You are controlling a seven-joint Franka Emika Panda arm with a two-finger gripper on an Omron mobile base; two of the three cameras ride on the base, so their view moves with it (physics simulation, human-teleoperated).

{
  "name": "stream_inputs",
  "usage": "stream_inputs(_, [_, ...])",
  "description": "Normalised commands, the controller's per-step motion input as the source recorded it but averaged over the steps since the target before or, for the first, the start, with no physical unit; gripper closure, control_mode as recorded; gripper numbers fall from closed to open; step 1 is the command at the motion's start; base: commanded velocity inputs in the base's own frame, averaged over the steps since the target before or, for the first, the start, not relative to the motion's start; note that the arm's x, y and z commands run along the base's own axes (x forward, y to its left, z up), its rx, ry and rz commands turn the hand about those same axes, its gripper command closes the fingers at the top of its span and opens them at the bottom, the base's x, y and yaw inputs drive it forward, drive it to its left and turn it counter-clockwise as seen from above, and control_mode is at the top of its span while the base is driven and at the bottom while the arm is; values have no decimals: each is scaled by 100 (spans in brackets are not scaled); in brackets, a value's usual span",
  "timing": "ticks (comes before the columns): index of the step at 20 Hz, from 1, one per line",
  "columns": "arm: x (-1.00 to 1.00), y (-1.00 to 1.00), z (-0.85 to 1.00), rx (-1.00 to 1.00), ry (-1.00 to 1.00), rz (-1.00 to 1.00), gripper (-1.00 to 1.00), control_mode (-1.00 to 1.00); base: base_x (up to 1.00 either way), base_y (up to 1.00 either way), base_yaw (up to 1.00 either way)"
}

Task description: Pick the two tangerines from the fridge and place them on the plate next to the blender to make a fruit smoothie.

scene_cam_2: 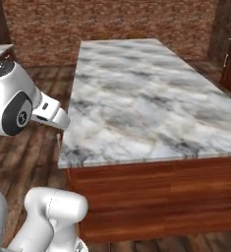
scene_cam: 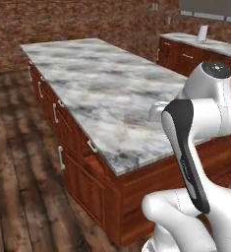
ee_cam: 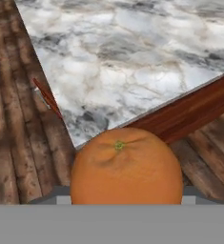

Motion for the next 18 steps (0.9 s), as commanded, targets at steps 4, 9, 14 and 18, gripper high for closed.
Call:
stream_inputs(4, [0,0,0,0,0,0,100,100,1,0,64])
stream_inputs(9, [0,0,0,0,0,0,100,100,0,5,61])
stream_inputs(14, [0,0,0,0,0,0,100,100,2,62,39])
stream_inputs(18, [0,0,0,0,0,0,100,100,22,63,23])
